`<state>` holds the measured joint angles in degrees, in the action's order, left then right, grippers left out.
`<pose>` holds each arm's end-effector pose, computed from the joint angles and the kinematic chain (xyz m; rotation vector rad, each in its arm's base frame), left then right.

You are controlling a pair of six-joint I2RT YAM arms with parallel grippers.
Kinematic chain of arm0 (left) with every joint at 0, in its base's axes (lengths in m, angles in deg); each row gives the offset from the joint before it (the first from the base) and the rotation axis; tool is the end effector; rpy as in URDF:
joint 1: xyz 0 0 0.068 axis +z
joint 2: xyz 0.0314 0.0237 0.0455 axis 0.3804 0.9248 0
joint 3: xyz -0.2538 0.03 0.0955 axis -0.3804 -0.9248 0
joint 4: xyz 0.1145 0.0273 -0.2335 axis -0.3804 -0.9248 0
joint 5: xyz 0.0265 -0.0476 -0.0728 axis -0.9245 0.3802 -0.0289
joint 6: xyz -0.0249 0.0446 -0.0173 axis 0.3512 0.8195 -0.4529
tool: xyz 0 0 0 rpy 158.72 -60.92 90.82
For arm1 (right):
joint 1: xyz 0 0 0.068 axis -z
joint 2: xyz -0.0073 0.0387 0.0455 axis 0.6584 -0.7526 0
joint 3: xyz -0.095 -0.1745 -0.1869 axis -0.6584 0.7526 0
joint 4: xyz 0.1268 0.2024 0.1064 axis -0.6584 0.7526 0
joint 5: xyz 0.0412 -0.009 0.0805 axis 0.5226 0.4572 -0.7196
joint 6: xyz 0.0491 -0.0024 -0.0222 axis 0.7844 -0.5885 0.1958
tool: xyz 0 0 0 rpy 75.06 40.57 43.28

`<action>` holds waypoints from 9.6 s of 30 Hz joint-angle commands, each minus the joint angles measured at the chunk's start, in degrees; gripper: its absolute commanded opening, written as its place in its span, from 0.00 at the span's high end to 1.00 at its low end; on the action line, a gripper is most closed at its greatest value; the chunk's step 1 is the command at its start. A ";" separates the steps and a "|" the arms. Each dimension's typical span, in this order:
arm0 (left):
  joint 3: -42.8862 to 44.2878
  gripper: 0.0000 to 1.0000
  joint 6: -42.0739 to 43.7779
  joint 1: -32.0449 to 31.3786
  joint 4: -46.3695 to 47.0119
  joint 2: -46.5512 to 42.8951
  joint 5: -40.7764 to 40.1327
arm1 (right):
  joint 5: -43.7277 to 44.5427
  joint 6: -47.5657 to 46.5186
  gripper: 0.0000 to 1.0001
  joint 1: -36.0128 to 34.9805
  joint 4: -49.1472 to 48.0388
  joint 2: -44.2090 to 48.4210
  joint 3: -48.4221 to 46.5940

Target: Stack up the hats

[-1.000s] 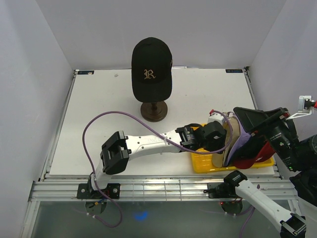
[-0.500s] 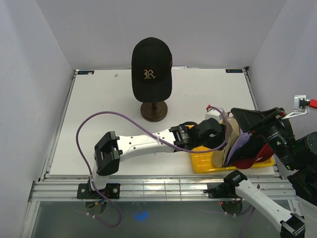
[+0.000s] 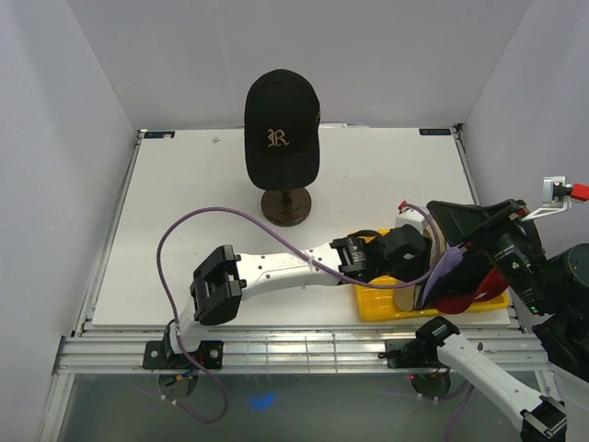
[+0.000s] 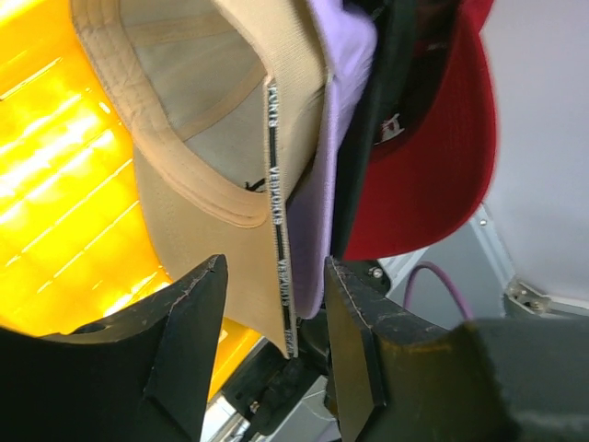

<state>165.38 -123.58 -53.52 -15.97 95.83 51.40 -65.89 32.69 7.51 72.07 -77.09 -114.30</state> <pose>0.1244 -0.4654 0.2945 0.5365 2.2672 -0.9283 0.0207 0.0082 0.4938 0.1772 1.4702 0.9377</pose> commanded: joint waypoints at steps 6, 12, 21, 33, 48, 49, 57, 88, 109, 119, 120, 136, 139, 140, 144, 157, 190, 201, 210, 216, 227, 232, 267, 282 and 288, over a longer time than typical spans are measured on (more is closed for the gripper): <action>1.45 0.50 0.77 -0.24 -2.41 0.83 -1.78 | 0.10 -1.08 0.56 -0.26 -2.20 0.63 0.88; 1.97 0.79 1.21 -0.24 -3.12 2.23 -1.09 | -0.08 -1.26 0.56 -0.26 -2.11 0.46 0.79; 2.15 1.00 0.68 -0.06 -4.69 1.89 -0.02 | -0.34 -1.35 0.56 -0.26 -2.29 0.10 0.53; -4.96 1.00 -2.65 1.61 -4.45 -10.33 -3.63 | -0.08 -1.35 0.56 -0.26 -3.08 -0.95 0.53; -12.17 1.00 -7.58 3.98 2.93 -23.16 -2.67 | 4.40 -0.82 0.59 -0.26 -2.99 -0.77 -2.27; -12.35 1.00 -7.75 5.46 3.90 -24.38 -0.49 | 5.27 -0.82 0.59 -0.26 -3.08 -0.77 -2.72; -9.03 1.00 -10.13 16.54 14.10 -24.93 17.10 | 5.46 -0.64 0.60 -0.26 -4.04 -3.67 -7.12; -8.48 1.00 -40.97 50.12 51.81 -30.02 40.84 | -14.23 -0.02 0.41 -0.26 -16.79 -25.72 -13.87; -24.48 1.00 -64.79 61.20 74.31 -33.80 44.53 | -44.36 25.72 0.18 18.64 -46.66 -42.26 -11.61; -24.83 1.00 -65.94 61.20 74.75 -33.01 43.92 | -44.47 33.63 0.19 17.24 -55.11 -44.80 -7.91; -24.83 1.00 -65.94 61.29 74.84 -32.92 43.92 | -43.86 33.55 0.19 15.76 -55.02 -44.98 -8.08; -29.22 1.00 -68.66 61.29 76.51 -33.71 43.13 | -37.70 34.07 0.43 10.21 -53.80 -48.76 -10.45; -30.80 1.00 -69.71 61.20 74.67 -34.94 41.99 | -36.73 34.34 0.62 9.50 -51.25 -50.08 -13.96; -31.51 1.00 -69.80 61.29 74.05 -35.38 41.11 | -36.56 34.42 0.65 9.15 -50.37 -50.78 -15.89; -32.21 1.00 -71.03 61.29 70.18 -36.79 39.53 | -35.59 35.57 0.79 8.19 -47.91 -52.10 -18.97; -27.66 1.00 -72.71 61.37 48.59 -38.90 37.24 | -32.16 41.10 0.90 7.48 -43.60 -52.01 -17.40; -38.37 1.00 -68.22 64.19 44.95 -46.19 42.24 | -31.10 37.68 0.92 4.32 -41.75 -48.67 -7.03; -39.68 1.00 -66.55 64.36 45.66 -46.63 44.53 | -31.37 37.15 0.92 4.40 -43.16 -46.92 -2.55; -44.87 1.00 -65.94 64.45 45.75 -49.36 44.36 | -31.37 36.62 0.92 4.40 -42.98 -46.74 -1.58; -46.01 1.00 -65.06 64.45 45.92 -49.71 45.06 | -30.75 36.53 0.92 4.49 -43.77 -45.08 2.19; -51.02 1.00 -64.27 64.45 46.54 -51.38 46.03 | -30.32 36.01 0.92 5.19 -44.74 -43.49 7.12; -52.51 1.00 -63.65 64.54 46.63 -51.47 46.64 | -30.31 36.18 0.92 5.81 -45.79 -42.26 10.02; -59.02 1.00 -61.02 64.54 44.34 -54.02 46.90 | -29.88 36.01 0.91 7.65 -47.12 -41.38 19.52; -58.58 0.57 -60.14 65.33 42.67 -56.21 47.43 | -28.91 34.25 0.66 7.83 -43.95 -40.59 17.23; -57.70 0.52 -59.61 65.77 41.97 -56.65 47.78 | -28.21 33.20 0.61 7.83 -42.10 -39.97 15.74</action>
<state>106.67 -183.91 11.79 26.26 41.27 98.02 -95.55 67.88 15.27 28.24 -118.05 -95.68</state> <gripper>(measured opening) 0.475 0.388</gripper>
